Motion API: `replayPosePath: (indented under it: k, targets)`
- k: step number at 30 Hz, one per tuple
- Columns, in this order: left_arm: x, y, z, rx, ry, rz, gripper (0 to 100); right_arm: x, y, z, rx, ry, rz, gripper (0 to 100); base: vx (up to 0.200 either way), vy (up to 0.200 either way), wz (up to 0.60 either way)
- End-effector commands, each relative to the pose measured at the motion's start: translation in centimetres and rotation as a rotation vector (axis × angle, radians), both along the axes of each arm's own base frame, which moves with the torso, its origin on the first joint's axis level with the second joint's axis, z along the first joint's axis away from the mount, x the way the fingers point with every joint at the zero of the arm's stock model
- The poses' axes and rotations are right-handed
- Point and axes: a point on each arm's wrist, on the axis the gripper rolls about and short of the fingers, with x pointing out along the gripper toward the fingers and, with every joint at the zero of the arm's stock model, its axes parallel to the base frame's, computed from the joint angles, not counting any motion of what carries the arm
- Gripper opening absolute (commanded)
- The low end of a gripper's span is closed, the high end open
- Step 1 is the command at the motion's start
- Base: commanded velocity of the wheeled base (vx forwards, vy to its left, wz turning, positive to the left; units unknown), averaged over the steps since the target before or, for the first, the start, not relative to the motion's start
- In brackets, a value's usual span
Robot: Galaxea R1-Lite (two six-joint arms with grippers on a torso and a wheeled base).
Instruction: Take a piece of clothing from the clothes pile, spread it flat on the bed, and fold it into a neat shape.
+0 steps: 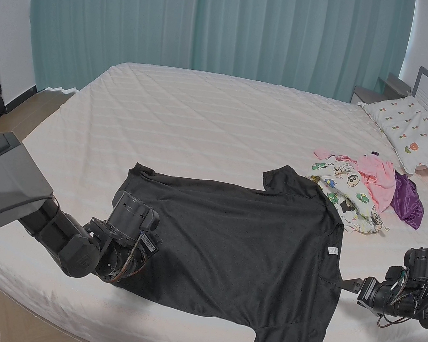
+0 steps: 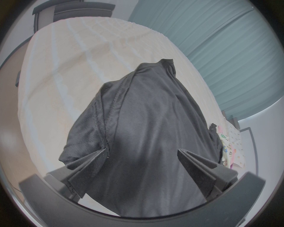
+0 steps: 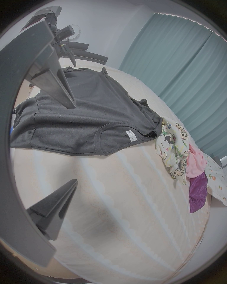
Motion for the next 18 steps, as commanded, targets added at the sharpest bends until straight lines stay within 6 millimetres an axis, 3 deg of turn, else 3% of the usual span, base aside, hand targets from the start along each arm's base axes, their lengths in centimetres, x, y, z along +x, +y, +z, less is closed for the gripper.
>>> replayPosePath:
  k: [1,4,6,18]
  targets:
    - [0.0,0.7,-1.1,0.054,0.021,0.035,100,0.0,0.0,0.0,0.0,-0.002,-0.001,100,0.0,0.0,0.0]
    - [0.0,1.0,-1.1,0.064,0.02,0.047,100,0.0,0.0,0.1,0.0,-0.004,-0.001,100,0.0,0.0,0.0]
    - [-1.0,3.0,-0.6,0.096,0.027,0.089,100,-0.1,0.0,0.3,0.001,-0.013,0.0,100,0.0,0.0,0.0]
    - [-2.5,9.7,1.5,0.15,0.02,0.198,100,-0.4,0.3,0.3,0.001,-0.008,0.015,100,0.0,0.0,0.0]
